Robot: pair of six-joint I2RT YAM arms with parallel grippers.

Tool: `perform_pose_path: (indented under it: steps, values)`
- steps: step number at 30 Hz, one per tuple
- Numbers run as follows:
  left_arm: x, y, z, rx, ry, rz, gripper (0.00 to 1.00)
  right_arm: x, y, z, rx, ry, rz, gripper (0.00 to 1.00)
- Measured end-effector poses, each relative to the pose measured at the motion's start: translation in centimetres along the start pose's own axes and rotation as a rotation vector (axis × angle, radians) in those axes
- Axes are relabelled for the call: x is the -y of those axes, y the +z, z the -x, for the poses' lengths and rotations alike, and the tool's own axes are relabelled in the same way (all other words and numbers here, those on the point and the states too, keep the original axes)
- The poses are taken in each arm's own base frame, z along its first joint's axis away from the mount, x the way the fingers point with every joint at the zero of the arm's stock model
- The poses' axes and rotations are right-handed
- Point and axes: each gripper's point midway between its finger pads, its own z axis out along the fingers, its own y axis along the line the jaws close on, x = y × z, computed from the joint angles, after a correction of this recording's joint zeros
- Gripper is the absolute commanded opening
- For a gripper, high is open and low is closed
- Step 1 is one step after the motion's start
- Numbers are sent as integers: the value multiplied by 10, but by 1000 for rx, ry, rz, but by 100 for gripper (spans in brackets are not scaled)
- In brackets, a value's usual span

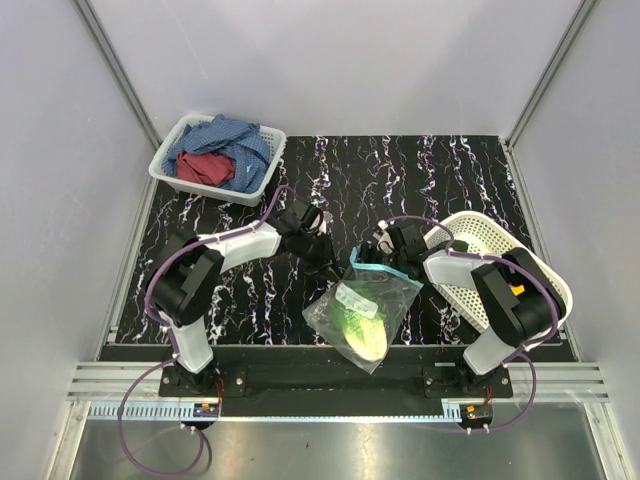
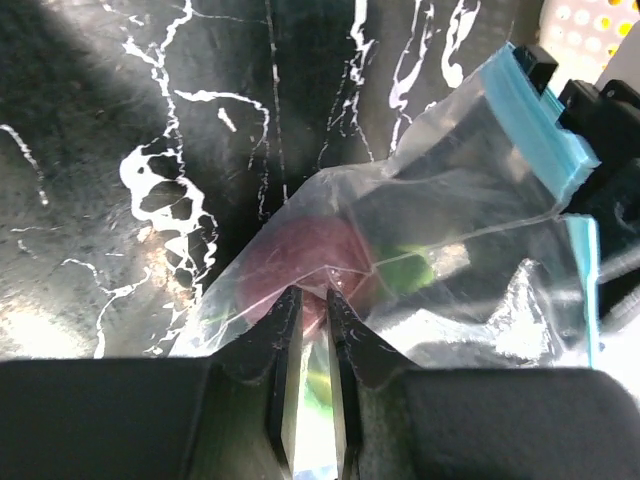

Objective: Open the zip-top bag and remove the fake food

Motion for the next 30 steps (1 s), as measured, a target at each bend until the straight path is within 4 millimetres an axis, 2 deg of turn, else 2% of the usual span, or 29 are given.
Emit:
perform_pose_path:
  steps: [2,4,5,7,8,10,11,16,19,21,24,30]
  values:
    - [0,0,1,5,4,1,25,-1,0,1,5,-5,-4,34]
    - [-2,0,2,9,11,9,29,1,1,4,15,-5,-25,31]
    - [-5,-2,2,13,15,23,36,1,0,6,19,-4,-36,25]
    - [-6,-8,1,28,39,45,48,0,-2,10,23,-9,-66,22]
    - [-5,-16,1,45,53,57,58,-1,-3,13,30,-14,-81,20]
    - [6,-35,1,88,102,47,65,-8,-10,20,47,-30,-105,16]
    - [13,-45,1,110,125,34,74,-13,-15,25,62,-44,-113,15]
    - [82,-112,7,289,286,-114,83,-42,-42,38,131,-106,-121,8]
    - [119,-140,11,365,339,-202,84,-54,-58,41,168,-137,-127,4]
    - [134,-147,14,387,349,-239,84,-54,-64,40,175,-145,-146,3]
    - [146,-146,19,386,342,-262,80,-49,-69,40,180,-143,-184,2]
    - [138,-125,20,330,307,-219,84,-45,-86,44,194,-132,-293,0]
